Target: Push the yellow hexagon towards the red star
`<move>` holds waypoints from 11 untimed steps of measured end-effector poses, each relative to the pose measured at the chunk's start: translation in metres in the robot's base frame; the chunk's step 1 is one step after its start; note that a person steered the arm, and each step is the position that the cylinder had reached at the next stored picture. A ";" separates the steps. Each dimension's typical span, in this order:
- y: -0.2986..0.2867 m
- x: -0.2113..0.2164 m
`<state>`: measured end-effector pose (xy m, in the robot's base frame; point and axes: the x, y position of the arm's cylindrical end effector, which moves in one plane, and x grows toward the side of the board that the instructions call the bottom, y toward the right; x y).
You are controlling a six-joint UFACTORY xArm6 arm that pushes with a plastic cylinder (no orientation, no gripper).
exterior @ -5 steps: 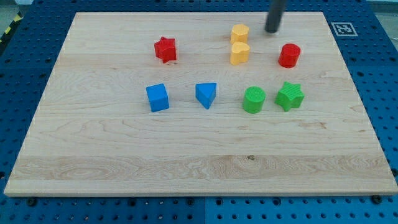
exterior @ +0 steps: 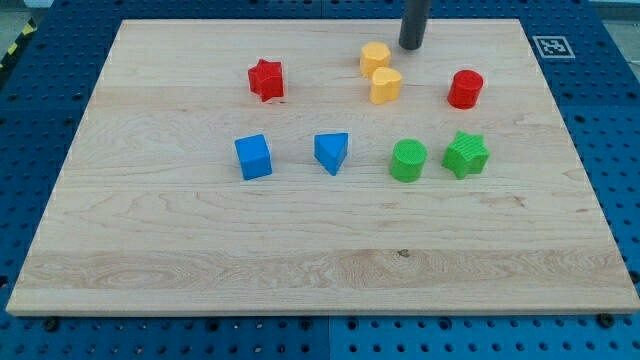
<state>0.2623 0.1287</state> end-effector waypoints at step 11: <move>-0.153 -0.033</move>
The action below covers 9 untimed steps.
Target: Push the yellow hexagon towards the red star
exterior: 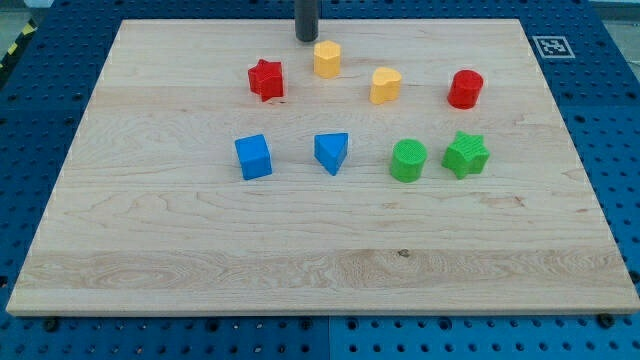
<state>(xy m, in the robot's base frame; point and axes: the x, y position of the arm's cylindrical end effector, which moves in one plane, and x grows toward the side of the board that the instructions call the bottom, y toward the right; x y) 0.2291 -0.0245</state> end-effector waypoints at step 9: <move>0.053 0.045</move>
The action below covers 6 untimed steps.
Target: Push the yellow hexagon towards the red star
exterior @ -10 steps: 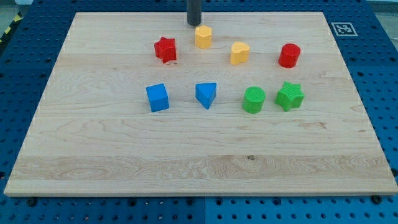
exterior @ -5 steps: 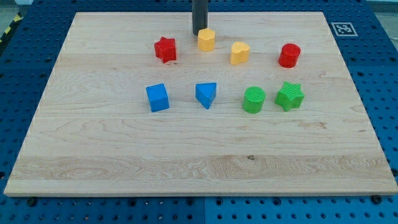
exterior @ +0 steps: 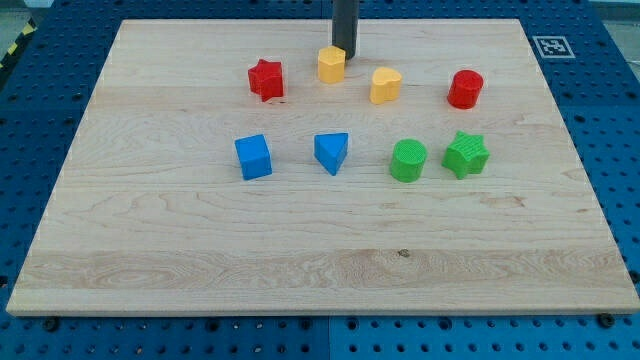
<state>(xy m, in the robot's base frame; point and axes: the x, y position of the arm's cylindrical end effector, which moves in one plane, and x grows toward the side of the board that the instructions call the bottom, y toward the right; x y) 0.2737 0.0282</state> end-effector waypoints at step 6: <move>-0.021 0.016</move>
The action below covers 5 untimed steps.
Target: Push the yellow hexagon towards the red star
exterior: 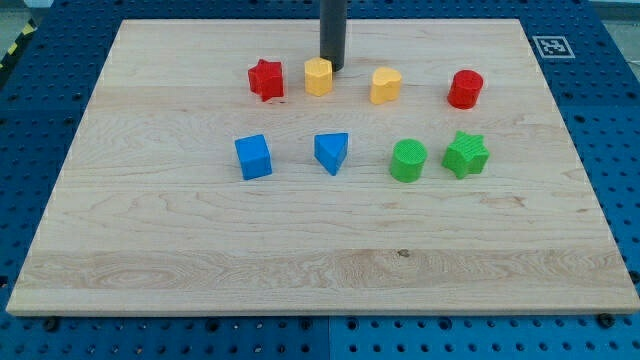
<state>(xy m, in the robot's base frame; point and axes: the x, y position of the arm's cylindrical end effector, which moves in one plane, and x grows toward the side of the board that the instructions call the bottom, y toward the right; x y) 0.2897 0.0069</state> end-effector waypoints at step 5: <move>-0.031 0.000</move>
